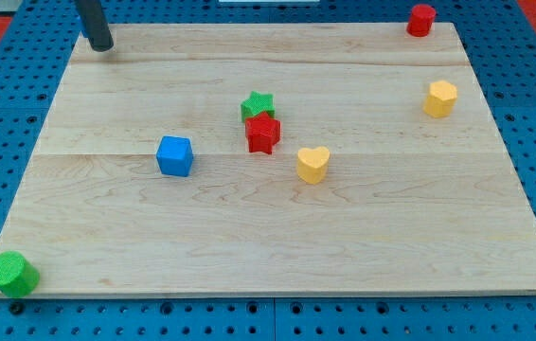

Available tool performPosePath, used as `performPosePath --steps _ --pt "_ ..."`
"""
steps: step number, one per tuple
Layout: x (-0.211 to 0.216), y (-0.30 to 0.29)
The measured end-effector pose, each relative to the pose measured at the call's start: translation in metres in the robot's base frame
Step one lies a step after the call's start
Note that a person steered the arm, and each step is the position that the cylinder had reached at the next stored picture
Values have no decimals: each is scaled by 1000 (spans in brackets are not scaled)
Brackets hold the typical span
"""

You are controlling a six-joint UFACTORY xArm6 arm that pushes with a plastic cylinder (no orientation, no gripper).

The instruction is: Move the red star to the bottom right

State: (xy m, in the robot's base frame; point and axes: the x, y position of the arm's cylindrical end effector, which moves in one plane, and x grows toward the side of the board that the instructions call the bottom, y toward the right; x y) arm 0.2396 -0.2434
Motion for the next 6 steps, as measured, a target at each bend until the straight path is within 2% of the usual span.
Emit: performPosePath --steps 2,4,5,6 --pt "12 6" --pt "89 136" --pt "113 193" --pt "162 206"
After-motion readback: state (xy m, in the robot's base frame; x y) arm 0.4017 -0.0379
